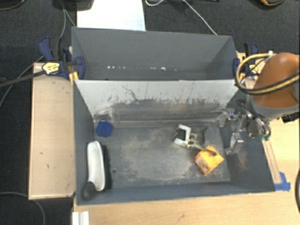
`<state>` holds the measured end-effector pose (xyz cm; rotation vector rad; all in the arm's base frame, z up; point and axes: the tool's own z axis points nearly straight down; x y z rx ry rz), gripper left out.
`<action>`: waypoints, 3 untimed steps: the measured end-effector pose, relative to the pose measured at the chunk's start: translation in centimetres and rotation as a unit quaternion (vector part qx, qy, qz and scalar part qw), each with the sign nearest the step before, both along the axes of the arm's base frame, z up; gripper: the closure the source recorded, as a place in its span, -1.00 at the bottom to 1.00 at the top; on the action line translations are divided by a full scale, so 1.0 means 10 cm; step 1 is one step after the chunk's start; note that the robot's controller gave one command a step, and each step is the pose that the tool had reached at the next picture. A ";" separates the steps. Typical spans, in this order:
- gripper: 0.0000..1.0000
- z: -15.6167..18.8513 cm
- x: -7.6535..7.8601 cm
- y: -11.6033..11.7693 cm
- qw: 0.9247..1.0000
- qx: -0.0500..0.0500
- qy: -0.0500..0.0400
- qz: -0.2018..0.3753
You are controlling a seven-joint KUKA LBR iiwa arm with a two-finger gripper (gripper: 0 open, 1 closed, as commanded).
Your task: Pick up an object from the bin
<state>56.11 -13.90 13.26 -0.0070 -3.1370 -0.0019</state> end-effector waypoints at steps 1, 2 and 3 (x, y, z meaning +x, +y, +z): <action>-1.00 0.05 0.02 0.01 1.000 -0.001 -0.004 0.004; -1.00 0.03 -0.61 0.49 1.000 0.000 -0.001 0.020; -1.00 -0.11 -0.54 0.47 0.999 -0.001 -0.003 0.035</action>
Offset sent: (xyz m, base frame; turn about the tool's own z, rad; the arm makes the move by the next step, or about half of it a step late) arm -0.0617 0.0492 0.0030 -0.0367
